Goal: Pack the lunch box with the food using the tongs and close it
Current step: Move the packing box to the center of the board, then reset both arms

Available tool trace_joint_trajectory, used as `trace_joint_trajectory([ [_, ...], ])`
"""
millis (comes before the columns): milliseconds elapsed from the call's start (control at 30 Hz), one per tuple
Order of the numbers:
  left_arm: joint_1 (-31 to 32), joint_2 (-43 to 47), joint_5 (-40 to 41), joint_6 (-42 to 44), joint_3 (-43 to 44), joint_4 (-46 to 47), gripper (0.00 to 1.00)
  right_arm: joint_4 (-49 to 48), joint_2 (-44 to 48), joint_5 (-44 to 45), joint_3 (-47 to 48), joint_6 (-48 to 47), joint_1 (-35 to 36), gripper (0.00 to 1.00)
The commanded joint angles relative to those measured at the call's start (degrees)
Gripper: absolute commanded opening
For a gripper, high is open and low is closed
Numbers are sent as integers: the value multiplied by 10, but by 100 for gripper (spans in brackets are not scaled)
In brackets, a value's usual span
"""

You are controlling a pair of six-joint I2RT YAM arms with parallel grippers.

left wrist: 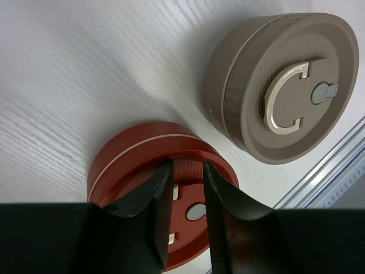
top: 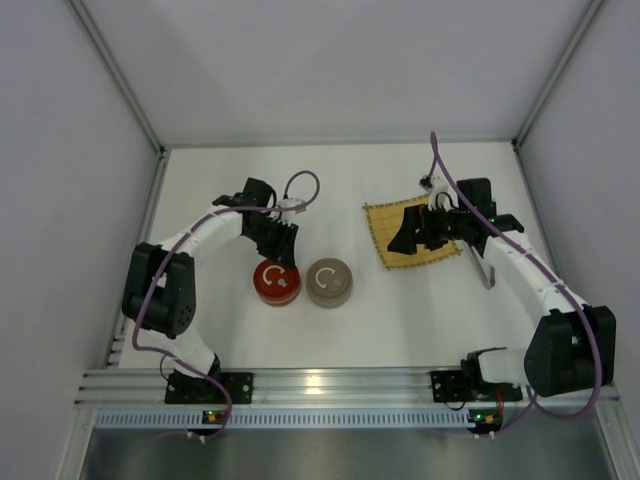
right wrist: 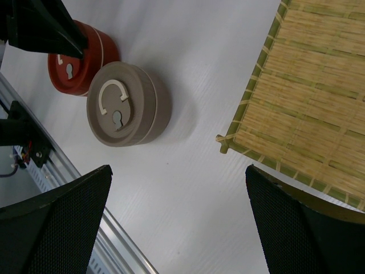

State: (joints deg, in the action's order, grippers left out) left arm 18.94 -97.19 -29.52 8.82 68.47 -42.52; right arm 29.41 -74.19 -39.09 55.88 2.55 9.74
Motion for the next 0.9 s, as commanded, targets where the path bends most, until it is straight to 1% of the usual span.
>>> trace_joint_trajectory([
  [0, 9, -10, -19, 0, 20, 24, 33, -12, 20, -5, 5, -9, 6, 99],
  [167, 10, 12, -34, 7, 15, 12, 33, -11, 26, -3, 2, -11, 7, 99],
  [267, 9, 36, -24, 9, 18, 3, 34, -9, 26, -3, 3, -12, 7, 99],
  [533, 6, 132, -17, 6, 79, -56, 34, -8, 32, -2, 5, -12, 7, 99],
  [633, -2, 166, -22, -3, 77, -65, 35, -5, 37, 0, 8, -13, 7, 99],
  [700, -21, 183, -29, -5, 68, -66, 43, -5, 45, 7, 8, -17, 7, 99],
  [733, -42, 189, -33, -5, 53, -64, 49, -6, 48, 10, 9, -18, 6, 99],
  [767, -54, 199, -34, -4, 43, -62, 57, -5, 53, 15, 8, -21, 7, 99],
  [800, -69, 204, -34, -6, 34, -58, 76, -4, 60, 24, 7, -34, 7, 99],
  [833, -99, 206, -33, -7, 26, -56, 84, -3, 63, 30, 7, -46, 7, 99],
  [867, -113, 207, -33, -11, 12, -56, 98, 3, 67, 37, 6, -53, 7, 99],
])
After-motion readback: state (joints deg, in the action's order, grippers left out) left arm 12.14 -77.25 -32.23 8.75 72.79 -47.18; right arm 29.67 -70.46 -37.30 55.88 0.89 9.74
